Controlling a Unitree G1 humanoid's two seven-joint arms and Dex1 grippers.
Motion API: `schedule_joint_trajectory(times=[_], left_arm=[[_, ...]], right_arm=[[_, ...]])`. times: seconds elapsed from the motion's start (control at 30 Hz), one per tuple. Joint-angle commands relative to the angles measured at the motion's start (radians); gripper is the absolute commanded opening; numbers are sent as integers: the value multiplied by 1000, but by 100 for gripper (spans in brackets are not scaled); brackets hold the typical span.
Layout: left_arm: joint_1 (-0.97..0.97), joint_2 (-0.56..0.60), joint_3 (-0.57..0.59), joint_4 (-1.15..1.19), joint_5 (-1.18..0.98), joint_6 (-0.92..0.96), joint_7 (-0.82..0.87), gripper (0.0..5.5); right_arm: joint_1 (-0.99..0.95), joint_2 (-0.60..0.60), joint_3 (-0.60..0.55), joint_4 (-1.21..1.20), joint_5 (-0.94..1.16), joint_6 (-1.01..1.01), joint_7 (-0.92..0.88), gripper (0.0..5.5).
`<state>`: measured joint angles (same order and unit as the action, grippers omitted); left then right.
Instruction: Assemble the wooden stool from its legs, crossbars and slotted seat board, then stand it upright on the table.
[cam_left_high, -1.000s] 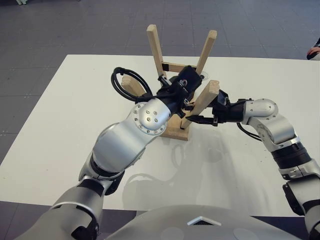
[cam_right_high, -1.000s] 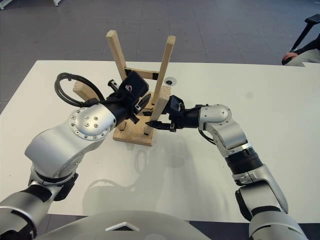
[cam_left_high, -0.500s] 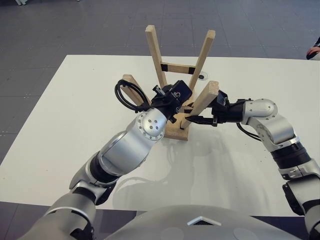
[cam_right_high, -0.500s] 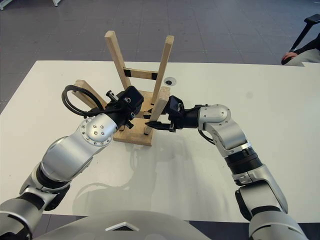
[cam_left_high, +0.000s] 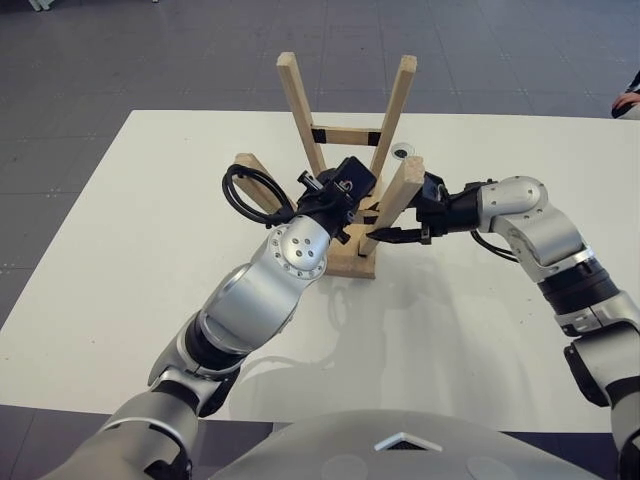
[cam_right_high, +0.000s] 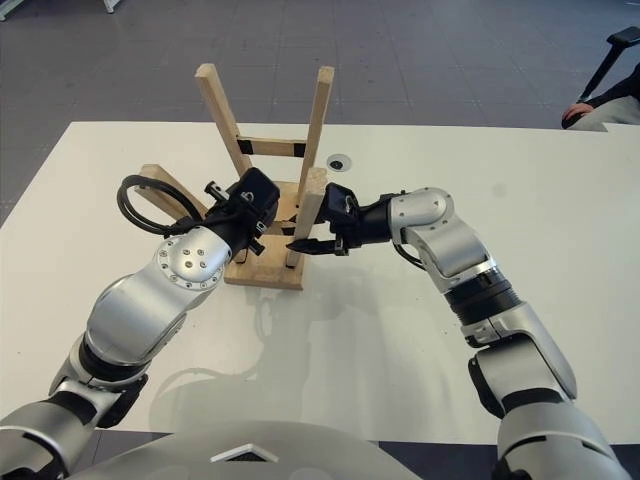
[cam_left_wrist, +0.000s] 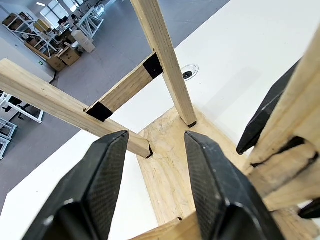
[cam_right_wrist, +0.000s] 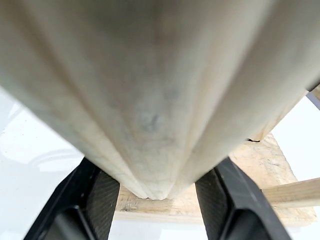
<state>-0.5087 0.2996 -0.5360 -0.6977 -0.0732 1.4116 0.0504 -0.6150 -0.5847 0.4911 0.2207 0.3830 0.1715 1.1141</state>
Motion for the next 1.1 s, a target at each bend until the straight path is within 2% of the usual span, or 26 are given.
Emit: schedule_joint_trajectory(times=[0.03, 0.1, 0.2, 0.33, 0.43, 0.53, 0.6, 0.7, 0.77, 0.83, 0.9, 0.93, 0.97, 1.03, 1.1], left_arm=[[12, -63, 25, 28, -61, 61, -75, 211], [-52, -122, 143, -11, -83, 74, -102, 211], [-238, -270, 436, -54, -126, 99, -145, 211], [-477, -304, 805, -42, -155, 130, -173, 211], [-564, -206, 1064, -18, -159, 190, -214, 211], [-356, -24, 1241, 48, -84, 172, -194, 211], [-180, 48, 1301, 105, -54, 131, -192, 211], [85, 87, 1311, 225, -70, 51, -255, 211], [201, 103, 1284, 306, -20, -21, -216, 211], [265, 100, 1195, 304, -8, -36, -201, 211], [290, 66, 1036, 212, -145, 46, -323, 211], [286, 7, 971, 117, -253, 99, -403, 211], [252, -107, 941, 29, -352, 147, -458, 211], [230, -310, 859, -81, -438, 131, -452, 211], [275, -407, 768, -134, -465, 93, -425, 211]], right_arm=[[131, 3, 282, 226, -300, 150, 44, 203], [137, 11, 271, 260, -296, 142, 39, 203], [147, 17, 256, 290, -292, 132, 27, 203], [149, 22, 241, 299, -282, 130, 19, 203], [152, 22, 233, 298, -277, 127, 16, 203], [159, 20, 224, 284, -268, 130, 10, 203], [167, 16, 218, 273, -262, 134, 6, 203], [174, 12, 213, 258, -256, 141, 2, 203], [169, 15, 211, 257, -255, 141, 1, 203], [163, 17, 211, 258, -255, 140, 2, 203], [162, 17, 210, 257, -254, 140, 2, 203], [157, 19, 212, 259, -255, 138, 6, 203], [155, 20, 213, 257, -254, 139, 9, 203], [152, 18, 216, 250, -253, 139, 18, 203], [155, 14, 220, 240, -250, 141, 26, 203]])
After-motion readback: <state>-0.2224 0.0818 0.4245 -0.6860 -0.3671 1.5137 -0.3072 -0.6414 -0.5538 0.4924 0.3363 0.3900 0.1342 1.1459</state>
